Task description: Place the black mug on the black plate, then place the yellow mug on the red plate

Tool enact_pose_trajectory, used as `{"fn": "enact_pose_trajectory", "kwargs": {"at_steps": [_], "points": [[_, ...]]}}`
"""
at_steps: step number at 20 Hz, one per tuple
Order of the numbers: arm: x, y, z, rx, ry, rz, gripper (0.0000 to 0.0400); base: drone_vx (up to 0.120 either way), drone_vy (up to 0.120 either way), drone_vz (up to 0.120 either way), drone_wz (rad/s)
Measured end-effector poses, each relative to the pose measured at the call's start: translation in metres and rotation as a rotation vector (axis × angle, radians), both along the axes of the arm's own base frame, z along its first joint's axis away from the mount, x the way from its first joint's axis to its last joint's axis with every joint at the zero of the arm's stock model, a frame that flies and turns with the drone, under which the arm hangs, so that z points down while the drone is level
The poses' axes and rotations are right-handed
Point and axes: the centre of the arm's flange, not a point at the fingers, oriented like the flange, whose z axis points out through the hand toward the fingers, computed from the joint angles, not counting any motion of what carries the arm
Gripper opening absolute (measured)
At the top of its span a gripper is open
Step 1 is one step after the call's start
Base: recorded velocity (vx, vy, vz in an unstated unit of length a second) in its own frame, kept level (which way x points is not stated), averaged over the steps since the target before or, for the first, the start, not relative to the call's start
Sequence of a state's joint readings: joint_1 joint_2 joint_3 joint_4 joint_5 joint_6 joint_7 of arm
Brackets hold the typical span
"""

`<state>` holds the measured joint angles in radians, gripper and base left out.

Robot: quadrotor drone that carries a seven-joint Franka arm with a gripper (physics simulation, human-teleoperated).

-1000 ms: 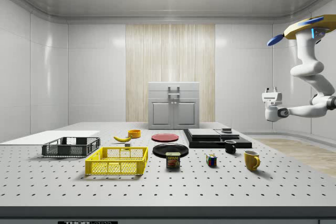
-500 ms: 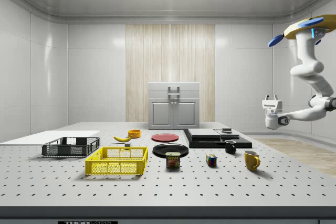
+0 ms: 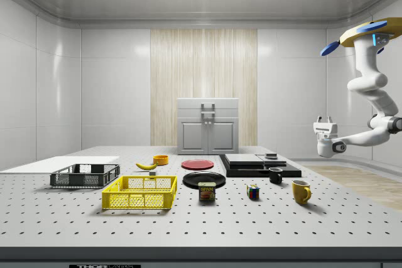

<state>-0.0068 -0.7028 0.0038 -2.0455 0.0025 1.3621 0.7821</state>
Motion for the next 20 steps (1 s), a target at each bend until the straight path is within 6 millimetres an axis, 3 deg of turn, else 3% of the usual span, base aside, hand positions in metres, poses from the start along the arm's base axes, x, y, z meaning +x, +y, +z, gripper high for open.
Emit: {"fn": "enact_pose_trajectory", "kwargs": {"at_steps": [18,20], "points": [[-0.0011,0.0003,0.002,-0.003,-0.014,0.0,0.04,0.0,0.0,0.0,0.0],[-0.0013,0.0004,0.002,-0.004,-0.015,0.0,0.04,0.12,0.0,0.0,0.0]]}}
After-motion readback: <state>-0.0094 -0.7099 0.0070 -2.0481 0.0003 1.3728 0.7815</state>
